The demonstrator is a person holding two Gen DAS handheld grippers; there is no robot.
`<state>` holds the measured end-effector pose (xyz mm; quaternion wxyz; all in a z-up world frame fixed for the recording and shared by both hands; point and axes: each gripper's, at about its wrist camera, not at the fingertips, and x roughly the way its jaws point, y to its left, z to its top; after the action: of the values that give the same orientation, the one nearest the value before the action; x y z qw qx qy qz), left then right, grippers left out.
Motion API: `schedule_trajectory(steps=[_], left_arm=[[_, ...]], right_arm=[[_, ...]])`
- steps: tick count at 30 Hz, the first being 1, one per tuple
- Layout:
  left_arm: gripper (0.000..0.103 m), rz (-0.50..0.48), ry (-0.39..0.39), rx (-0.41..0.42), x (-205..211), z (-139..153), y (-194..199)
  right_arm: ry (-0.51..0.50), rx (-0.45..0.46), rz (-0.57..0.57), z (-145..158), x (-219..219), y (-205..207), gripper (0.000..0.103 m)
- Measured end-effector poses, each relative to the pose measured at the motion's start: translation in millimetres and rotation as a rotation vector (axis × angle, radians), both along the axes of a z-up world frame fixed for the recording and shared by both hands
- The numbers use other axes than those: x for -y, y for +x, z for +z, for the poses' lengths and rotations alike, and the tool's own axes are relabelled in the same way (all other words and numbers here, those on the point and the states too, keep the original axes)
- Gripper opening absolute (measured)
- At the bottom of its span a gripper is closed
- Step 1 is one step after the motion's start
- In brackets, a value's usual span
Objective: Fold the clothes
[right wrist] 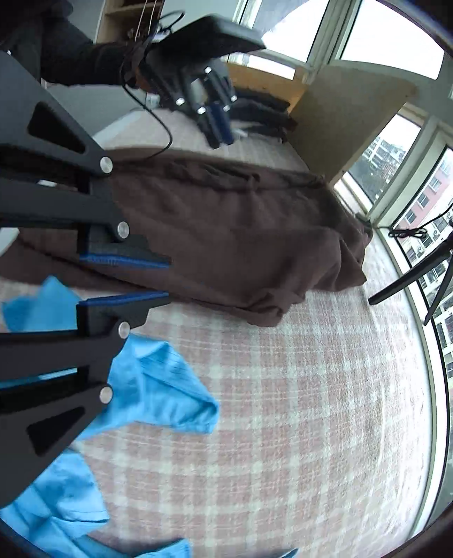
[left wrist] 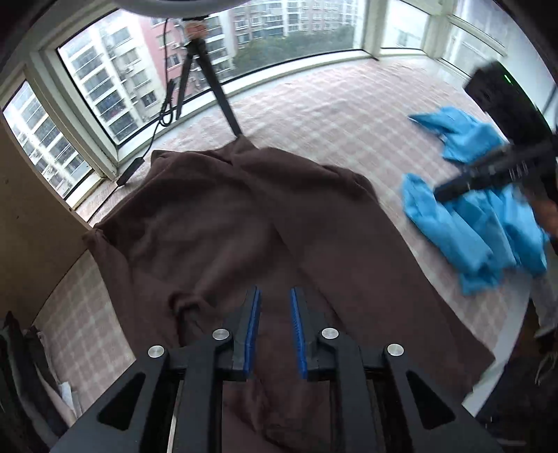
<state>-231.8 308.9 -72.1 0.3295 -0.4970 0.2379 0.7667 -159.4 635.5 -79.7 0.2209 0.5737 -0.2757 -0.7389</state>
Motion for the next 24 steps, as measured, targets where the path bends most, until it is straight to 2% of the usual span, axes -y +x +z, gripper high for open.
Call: schedule_trajectory(steps=[1, 2, 3, 4, 5, 7, 9, 12, 14, 16, 18, 19, 20, 23, 24], left_arm=[[0.024, -0.01, 0.013, 0.013, 9.4, 7.1, 18.5], [0.027, -0.014, 0.027, 0.032, 16.1, 11.4, 36.2], [0.027, -0.013, 0.043, 0.055, 20.8, 13.9, 53.5], [0.027, -0.017, 0.065, 0.082, 22.2, 13.1, 70.6], [0.028, -0.025, 0.089, 0.115, 17.5, 6.6, 87.6], [0.03, -0.053, 0.13, 0.186, 1.1, -12.0, 123.0], [0.03, -0.126, 0.136, 0.228, -23.1, -33.8, 159.6], [0.033, -0.2, 0.078, 0.186, -53.1, -60.5, 197.6], [0.036, -0.189, 0.046, 0.184, -65.1, -76.7, 206.8], [0.036, -0.15, 0.02, 0.163, -70.2, -89.1, 207.0], [0.031, -0.096, 0.033, 0.178, -69.7, -98.3, 203.3], [0.021, -0.064, 0.064, 0.199, -67.8, -100.3, 200.7], [0.005, -0.04, 0.094, 0.218, -65.9, -100.0, 198.9], [0.004, -0.011, 0.134, 0.237, -63.1, -96.7, 198.0], [0.004, -0.007, 0.155, 0.243, -62.3, -92.6, 198.2]], right_arm=[[-0.024, -0.011, 0.005, 8.5, -3.4, 9.7, 0.014], [-0.064, -0.03, 0.003, 17.1, -7.6, 20.3, 0.02], [-0.103, -0.049, 0.001, 25.8, -11.7, 31.0, 0.034], [-0.143, -0.068, -0.002, 34.4, -15.9, 41.7, 0.042], [-0.135, -0.085, -0.007, 40.4, -16.6, 49.0, 0.048], [0.046, -0.104, -0.016, 37.6, -3.2, 44.8, 0.048], [0.089, -0.075, -0.001, 18.7, 10.5, 26.0, 0.048], [0.153, -0.02, 0.02, -16.3, 33.2, -11.7, 0.048], [0.226, 0.004, 0.027, -38.6, 44.2, -34.7, 0.048], [0.253, 0.017, 0.039, -52.8, 50.0, -50.0, 0.048], [0.273, 0.026, 0.045, -63.9, 56.1, -63.2, 0.048], [0.284, 0.028, 0.048, -68.2, 58.9, -68.7, 0.048], [0.3, 0.025, 0.053, -70.0, 61.2, -72.1, 0.048], [0.334, 0.002, 0.077, -70.7, 68.9, -77.9, 0.046], [0.343, -0.006, 0.082, -71.2, 71.4, -79.8, 0.041]])
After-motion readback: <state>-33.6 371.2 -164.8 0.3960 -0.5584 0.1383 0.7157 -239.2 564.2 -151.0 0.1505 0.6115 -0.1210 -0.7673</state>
